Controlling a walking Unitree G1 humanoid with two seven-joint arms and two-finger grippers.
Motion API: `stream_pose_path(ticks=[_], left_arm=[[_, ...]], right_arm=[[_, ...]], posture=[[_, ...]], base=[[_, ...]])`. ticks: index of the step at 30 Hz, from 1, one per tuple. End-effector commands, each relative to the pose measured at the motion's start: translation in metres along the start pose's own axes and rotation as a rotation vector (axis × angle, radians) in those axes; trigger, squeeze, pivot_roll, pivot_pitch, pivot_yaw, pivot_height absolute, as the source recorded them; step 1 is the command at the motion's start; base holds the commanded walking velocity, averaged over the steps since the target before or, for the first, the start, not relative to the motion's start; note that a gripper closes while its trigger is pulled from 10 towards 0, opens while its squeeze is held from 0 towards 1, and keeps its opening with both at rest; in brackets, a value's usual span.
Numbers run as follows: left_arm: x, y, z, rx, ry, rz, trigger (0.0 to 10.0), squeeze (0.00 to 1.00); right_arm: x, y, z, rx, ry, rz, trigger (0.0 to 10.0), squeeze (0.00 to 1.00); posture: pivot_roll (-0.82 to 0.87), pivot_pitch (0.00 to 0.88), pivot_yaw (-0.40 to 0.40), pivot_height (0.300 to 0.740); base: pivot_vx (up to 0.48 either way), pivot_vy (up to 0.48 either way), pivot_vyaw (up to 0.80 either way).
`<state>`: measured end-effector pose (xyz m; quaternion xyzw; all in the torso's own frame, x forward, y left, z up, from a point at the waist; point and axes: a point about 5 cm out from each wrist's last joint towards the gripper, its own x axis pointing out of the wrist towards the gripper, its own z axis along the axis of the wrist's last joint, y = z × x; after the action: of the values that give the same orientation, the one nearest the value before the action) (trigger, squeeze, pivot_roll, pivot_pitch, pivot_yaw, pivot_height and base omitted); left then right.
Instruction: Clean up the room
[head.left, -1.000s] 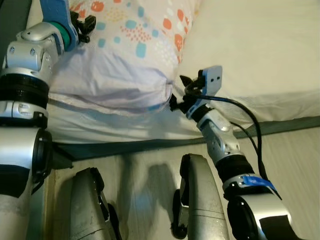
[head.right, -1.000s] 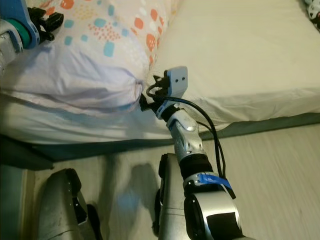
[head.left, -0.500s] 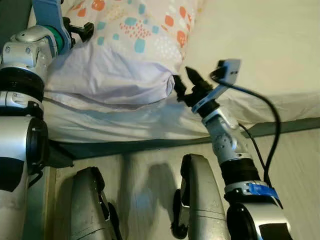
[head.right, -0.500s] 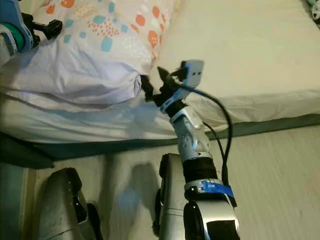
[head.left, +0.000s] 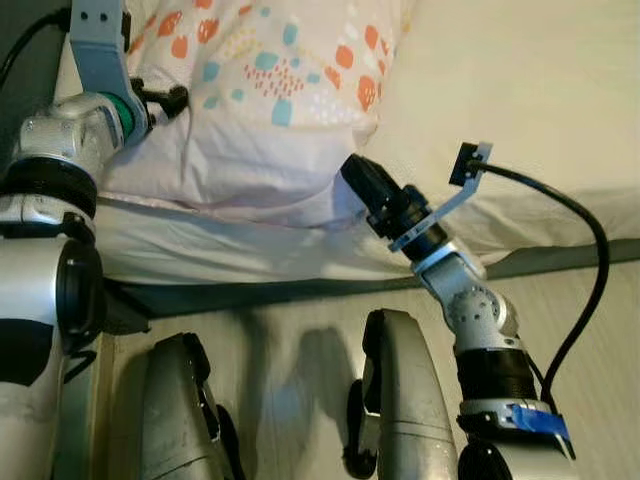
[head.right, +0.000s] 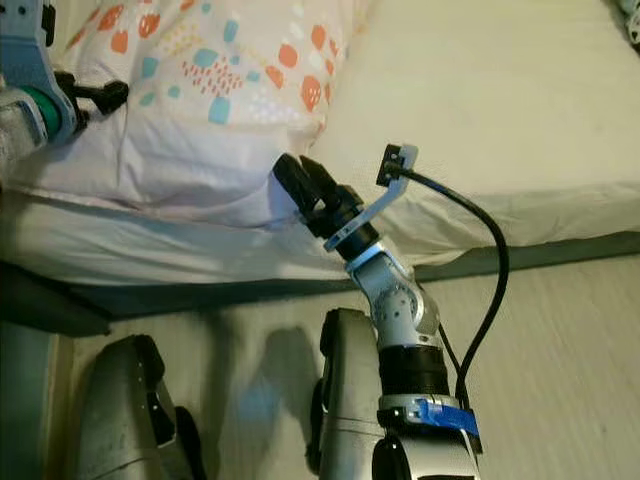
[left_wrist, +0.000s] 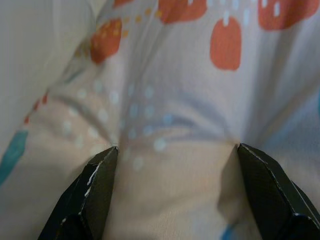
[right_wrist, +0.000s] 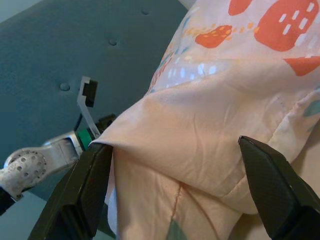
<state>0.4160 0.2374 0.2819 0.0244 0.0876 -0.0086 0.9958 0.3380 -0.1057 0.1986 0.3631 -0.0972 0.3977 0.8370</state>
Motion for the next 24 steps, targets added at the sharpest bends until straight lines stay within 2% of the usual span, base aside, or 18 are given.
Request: stream_pose_path(ticks=[1,2,5,6,10,16,18,19,21,22,23,24], left_arm=[[0.003,-0.004,-0.045,0.004,0.183,-0.018,10.0,0.0],[0.004,-0.008,-0.052,0.011,0.209,-0.036,10.0,0.0],[0.004,-0.01,-0.057,0.014,0.225,-0.047,10.0,0.0],[0.004,-0.012,-0.06,0.011,0.232,-0.055,0.0,0.0],[0.006,-0.018,-0.061,0.0,0.227,-0.076,0.0,0.0],[0.006,-0.018,-0.056,-0.002,0.2,-0.079,0.0,0.0],[0.006,-0.017,-0.054,-0.013,0.188,-0.073,0.0,0.0],[0.006,-0.017,-0.054,-0.013,0.188,-0.073,0.0,0.0],[0.006,-0.014,-0.047,-0.037,0.156,-0.071,0.0,0.0],[0.006,-0.014,-0.047,-0.037,0.156,-0.071,0.0,0.0],[0.005,-0.013,-0.043,-0.051,0.138,-0.069,0.0,0.0],[0.005,-0.013,-0.043,-0.051,0.138,-0.069,0.0,0.0]], right_arm=[[-0.006,-0.002,0.003,0.014,-0.019,-0.011,10.0,0.0],[-0.006,-0.002,0.006,0.021,-0.023,-0.014,10.0,0.0],[-0.006,-0.002,0.008,0.026,-0.025,-0.016,10.0,0.0],[-0.007,-0.002,0.01,0.028,-0.026,-0.021,10.0,0.0],[-0.008,-0.003,0.013,0.028,-0.03,-0.04,10.0,0.0],[-0.009,-0.006,0.018,0.002,-0.059,-0.088,10.0,0.0],[-0.009,-0.013,0.024,-0.035,-0.089,-0.164,10.0,0.0],[-0.009,-0.013,0.024,-0.035,-0.089,-0.164,10.0,0.0],[-0.015,-0.031,0.036,-0.115,-0.145,-0.343,10.0,0.0],[-0.015,-0.031,0.036,-0.115,-0.145,-0.343,10.0,0.0],[-0.018,-0.038,0.041,-0.146,-0.17,-0.42,10.0,0.0],[-0.018,-0.038,0.041,-0.146,-0.17,-0.42,10.0,0.0]], posture=[[-0.01,0.231,-0.011,0.497],[-0.01,0.233,-0.012,0.497],[-0.01,0.233,-0.012,0.497],[-0.01,0.233,-0.013,0.497],[-0.01,0.234,-0.011,0.497],[-0.01,0.235,-0.009,0.497],[-0.01,0.235,-0.008,0.497],[-0.01,0.235,-0.008,0.497],[-0.01,0.236,-0.008,0.497],[-0.01,0.236,-0.008,0.497],[-0.01,0.237,-0.007,0.497],[-0.01,0.237,-0.007,0.497]], base=[[0.0,0.0,0.0],[0.0,0.0,0.0],[0.0,0.0,0.0],[0.0,0.0,0.0],[0.0,0.0,0.0],[0.0,0.0,0.0],[0.0,0.0,0.0],[0.0,0.0,0.0],[0.0,0.0,0.0],[0.0,0.0,0.0],[0.0,0.0,0.0],[0.0,0.0,0.0]])
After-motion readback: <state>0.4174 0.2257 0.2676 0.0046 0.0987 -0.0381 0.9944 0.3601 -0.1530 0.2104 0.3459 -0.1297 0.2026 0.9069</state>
